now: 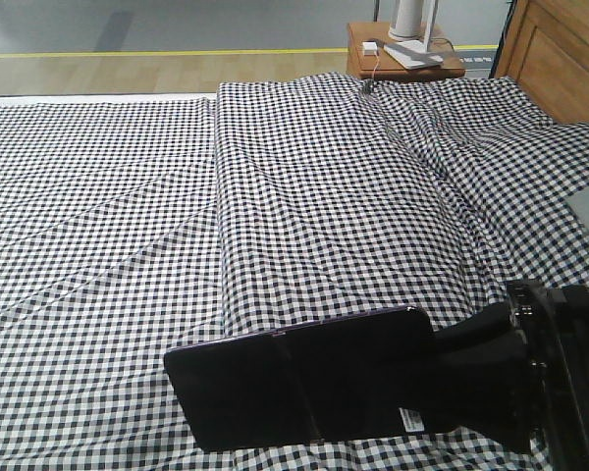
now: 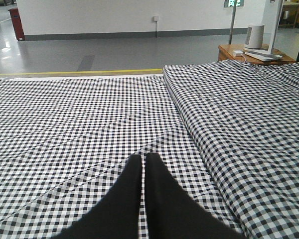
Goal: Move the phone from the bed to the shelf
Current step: 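Lift the phone off the bed with the right gripper, then hold the phone in the right gripper while the base turns away from the bed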
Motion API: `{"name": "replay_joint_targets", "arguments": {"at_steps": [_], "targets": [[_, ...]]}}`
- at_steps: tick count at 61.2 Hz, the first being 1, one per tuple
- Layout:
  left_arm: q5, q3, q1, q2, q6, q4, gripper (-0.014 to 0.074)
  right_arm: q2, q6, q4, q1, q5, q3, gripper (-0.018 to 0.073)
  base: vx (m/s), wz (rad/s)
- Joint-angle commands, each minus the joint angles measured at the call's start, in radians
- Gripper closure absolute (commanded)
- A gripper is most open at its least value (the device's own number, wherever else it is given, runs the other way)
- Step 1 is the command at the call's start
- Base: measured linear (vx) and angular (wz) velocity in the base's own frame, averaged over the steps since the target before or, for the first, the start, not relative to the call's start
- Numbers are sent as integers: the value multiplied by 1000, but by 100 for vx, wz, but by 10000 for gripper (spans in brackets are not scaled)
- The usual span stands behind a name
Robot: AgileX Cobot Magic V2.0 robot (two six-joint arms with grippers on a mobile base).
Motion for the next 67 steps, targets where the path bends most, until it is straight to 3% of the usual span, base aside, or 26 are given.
{"name": "replay_joint_targets", "arguments": {"at_steps": [1,67], "targets": [[-73,2,1,-6,-4,-6,596,-11,-2,101,-5,66,-24,564,0,0],[-73,2,1,-6,-4,-6,596,-11,-2,101,-5,66,-24,564,-2,6]]}}
